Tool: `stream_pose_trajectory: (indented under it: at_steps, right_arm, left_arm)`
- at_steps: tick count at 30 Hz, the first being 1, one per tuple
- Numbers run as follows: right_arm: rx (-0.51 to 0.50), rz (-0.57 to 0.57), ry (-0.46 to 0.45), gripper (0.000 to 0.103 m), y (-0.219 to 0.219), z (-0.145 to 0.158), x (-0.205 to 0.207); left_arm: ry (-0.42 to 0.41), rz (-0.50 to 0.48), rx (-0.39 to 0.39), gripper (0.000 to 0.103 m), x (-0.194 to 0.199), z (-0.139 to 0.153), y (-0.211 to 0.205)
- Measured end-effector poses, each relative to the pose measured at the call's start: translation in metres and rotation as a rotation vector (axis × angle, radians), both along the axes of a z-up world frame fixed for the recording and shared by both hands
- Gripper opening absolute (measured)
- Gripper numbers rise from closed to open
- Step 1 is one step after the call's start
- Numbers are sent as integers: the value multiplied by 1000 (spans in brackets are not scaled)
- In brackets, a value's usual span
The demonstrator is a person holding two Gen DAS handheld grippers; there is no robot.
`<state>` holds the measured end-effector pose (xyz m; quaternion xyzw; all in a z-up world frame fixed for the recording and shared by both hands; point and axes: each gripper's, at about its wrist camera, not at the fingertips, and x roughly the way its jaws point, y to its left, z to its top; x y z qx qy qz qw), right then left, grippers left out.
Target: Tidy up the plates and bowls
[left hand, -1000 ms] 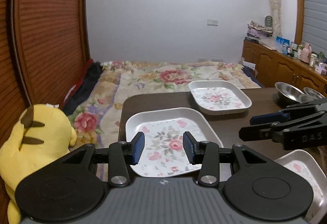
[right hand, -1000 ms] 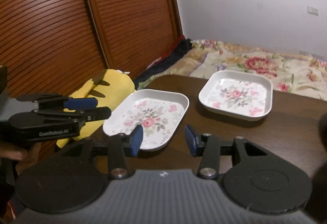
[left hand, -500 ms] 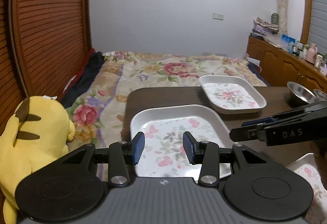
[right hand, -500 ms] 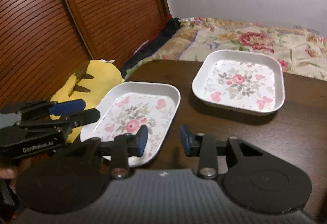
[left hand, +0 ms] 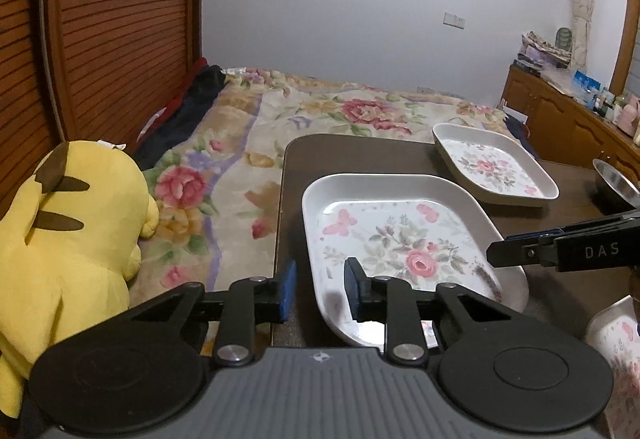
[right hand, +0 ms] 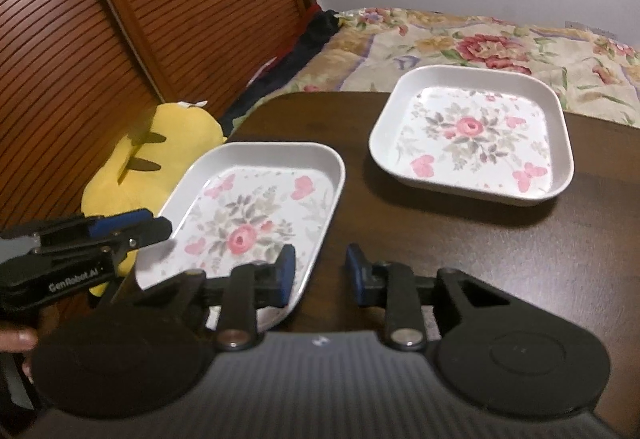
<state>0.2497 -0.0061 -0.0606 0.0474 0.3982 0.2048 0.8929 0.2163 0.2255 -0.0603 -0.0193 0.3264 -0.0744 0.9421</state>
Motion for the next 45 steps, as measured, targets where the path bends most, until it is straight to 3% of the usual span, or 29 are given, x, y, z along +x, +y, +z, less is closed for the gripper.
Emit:
stream_pose_trajectory:
  at_steps: [5,14,17,20,24,32,45]
  right_arm:
    - [15,-6,5,25,-2,-3,2]
    - [29,2,3,20,-1,-5,3]
    - [32,4,3,20,-1,-5,3]
    - [46,16,16,11,0,-6,3]
    - [50,27,21,11,-1,-6,0]
    - [100,48,-26,11,-12,16,-18]
    - [142,43,-109,11,-65,59,-57]
  left_arm:
    - [11,-1,-7,17,4,-3,0]
    - [24,3,-25,16,8,-8,5]
    - [26,-9,-44,10,8,-8,6]
    - [34,-17,-54,9,6,-8,5]
    - [32,-3,-76,8,-2,-5,8]
    - [-19,-8,-82,8,-29,25,0]
    - [-83,-77,-91,9,-69,69,-46]
